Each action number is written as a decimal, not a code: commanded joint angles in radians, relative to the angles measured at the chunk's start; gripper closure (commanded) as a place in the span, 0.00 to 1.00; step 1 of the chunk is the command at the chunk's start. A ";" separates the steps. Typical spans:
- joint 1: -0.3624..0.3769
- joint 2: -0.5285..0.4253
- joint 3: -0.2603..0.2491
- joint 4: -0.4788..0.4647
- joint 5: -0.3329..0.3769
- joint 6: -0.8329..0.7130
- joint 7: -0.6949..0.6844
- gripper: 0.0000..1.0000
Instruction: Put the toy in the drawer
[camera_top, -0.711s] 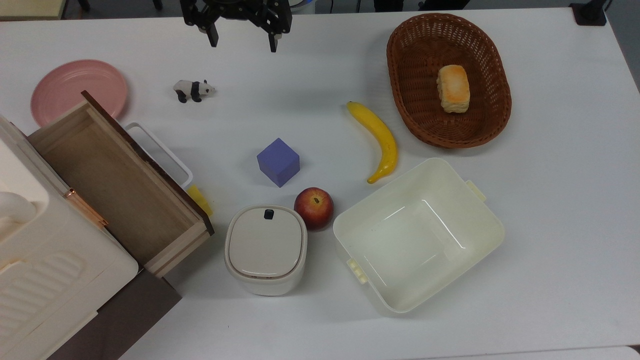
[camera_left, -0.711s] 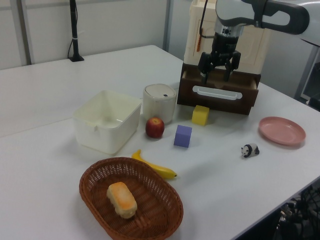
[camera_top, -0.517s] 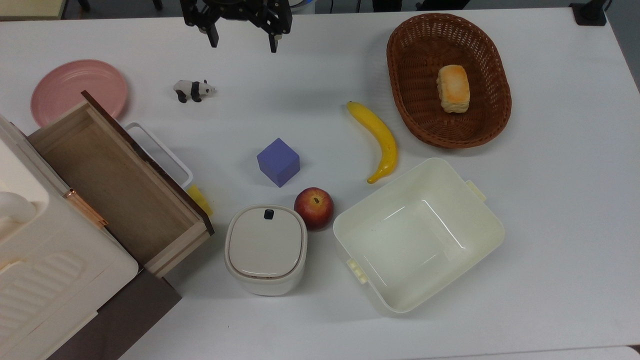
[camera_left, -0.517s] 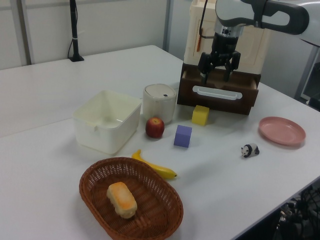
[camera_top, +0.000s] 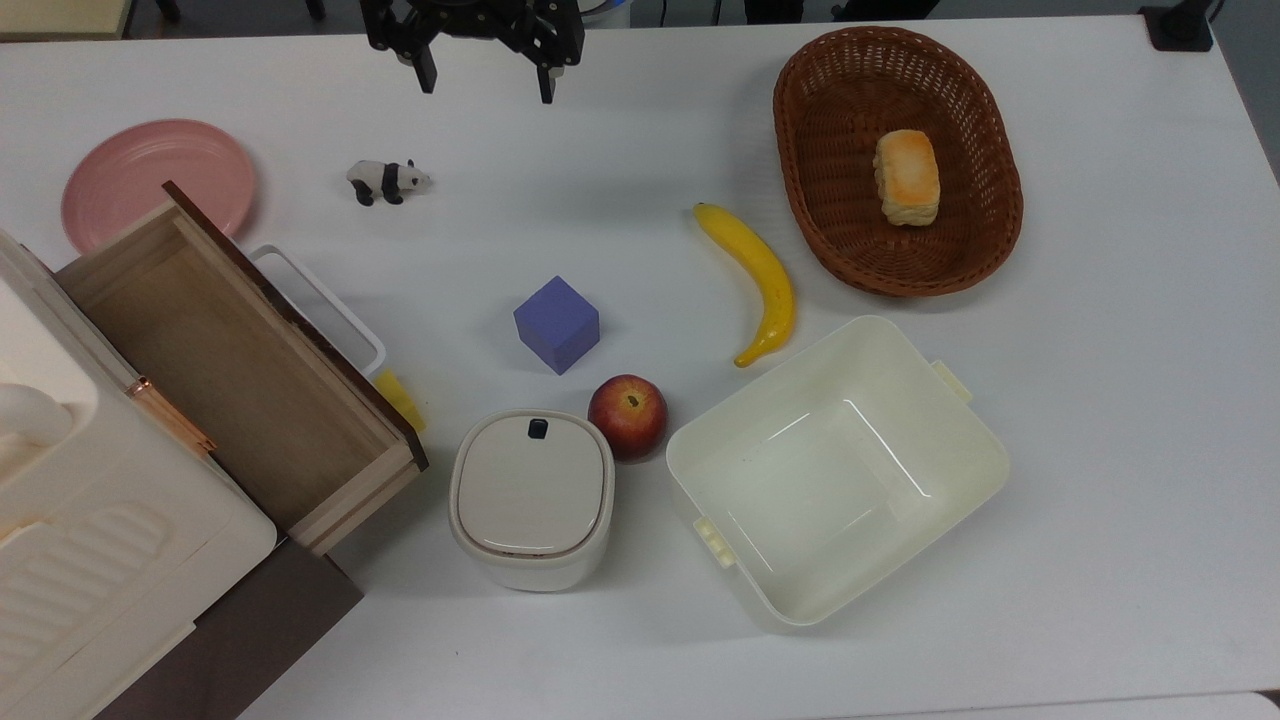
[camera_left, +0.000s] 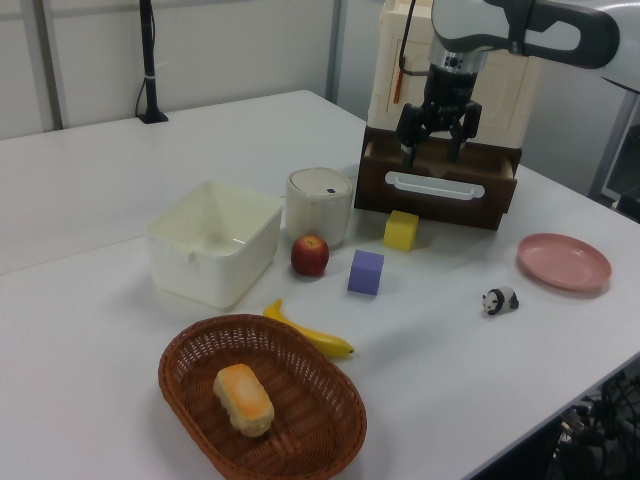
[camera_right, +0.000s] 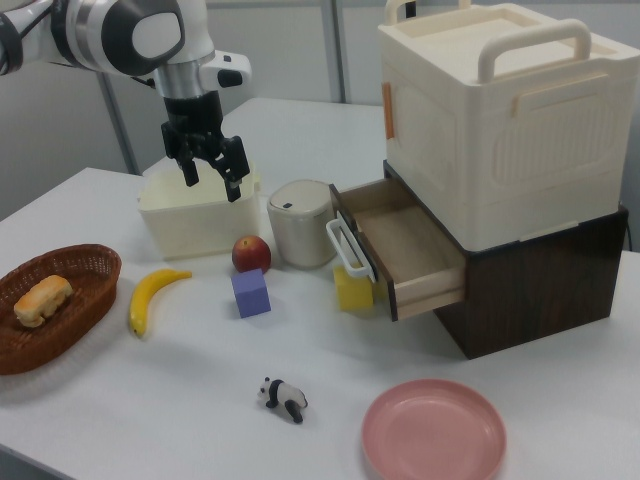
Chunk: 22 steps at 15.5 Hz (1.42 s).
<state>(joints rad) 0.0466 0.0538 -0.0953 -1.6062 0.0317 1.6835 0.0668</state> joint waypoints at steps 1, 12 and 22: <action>0.012 -0.015 -0.009 -0.015 0.016 -0.018 -0.054 0.00; -0.082 -0.035 0.084 -0.184 -0.214 -0.038 -1.066 0.00; -0.154 -0.146 0.085 -0.435 -0.273 0.186 -1.438 0.00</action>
<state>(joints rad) -0.0827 0.0346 -0.0204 -1.9066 -0.2330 1.7598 -1.3232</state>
